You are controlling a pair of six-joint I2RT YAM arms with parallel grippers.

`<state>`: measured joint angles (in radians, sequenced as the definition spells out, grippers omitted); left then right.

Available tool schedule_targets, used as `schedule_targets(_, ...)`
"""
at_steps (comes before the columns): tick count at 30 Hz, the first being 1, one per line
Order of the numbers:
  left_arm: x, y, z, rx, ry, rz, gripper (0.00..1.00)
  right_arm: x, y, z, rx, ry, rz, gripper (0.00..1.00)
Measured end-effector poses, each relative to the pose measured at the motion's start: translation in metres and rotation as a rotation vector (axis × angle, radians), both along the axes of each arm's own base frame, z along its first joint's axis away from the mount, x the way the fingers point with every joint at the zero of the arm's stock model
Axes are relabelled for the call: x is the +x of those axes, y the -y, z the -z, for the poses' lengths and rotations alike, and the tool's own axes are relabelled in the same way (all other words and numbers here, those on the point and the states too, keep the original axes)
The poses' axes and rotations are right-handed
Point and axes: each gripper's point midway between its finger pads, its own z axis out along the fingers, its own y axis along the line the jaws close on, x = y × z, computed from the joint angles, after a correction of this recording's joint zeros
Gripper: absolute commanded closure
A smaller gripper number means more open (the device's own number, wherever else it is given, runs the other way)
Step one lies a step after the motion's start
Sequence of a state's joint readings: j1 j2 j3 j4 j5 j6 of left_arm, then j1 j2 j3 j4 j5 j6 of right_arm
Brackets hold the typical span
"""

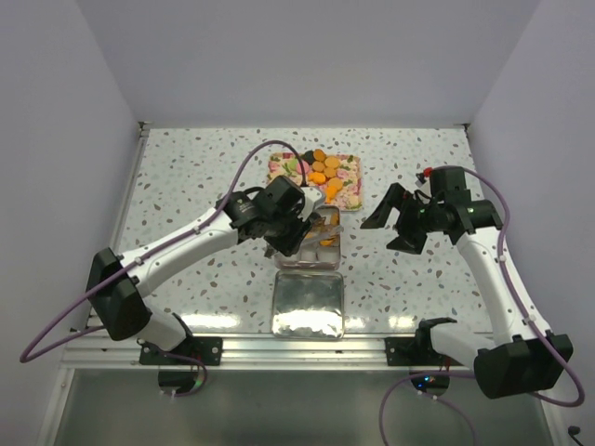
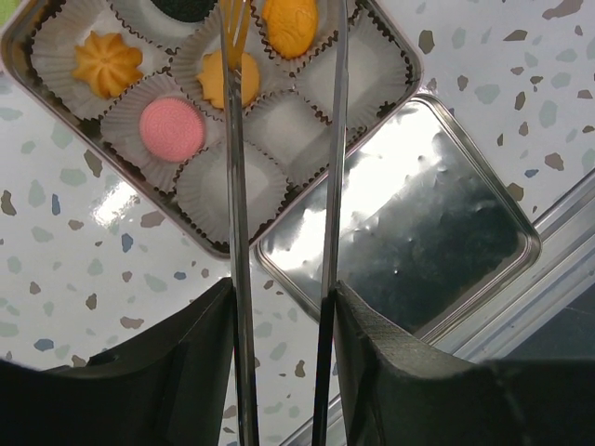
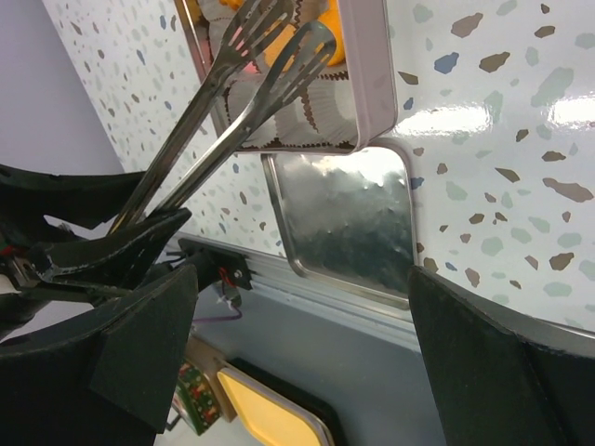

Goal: Pack the cookies

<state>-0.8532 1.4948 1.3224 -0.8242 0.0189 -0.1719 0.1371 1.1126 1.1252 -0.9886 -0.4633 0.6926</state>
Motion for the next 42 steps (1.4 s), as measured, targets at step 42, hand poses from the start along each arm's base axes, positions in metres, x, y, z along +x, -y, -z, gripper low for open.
schedule_targets(42,0.134,0.037,0.027,0.212,0.097,-0.106,0.59,0.004,0.000,0.009,-0.015,-0.026,-0.018,0.01)
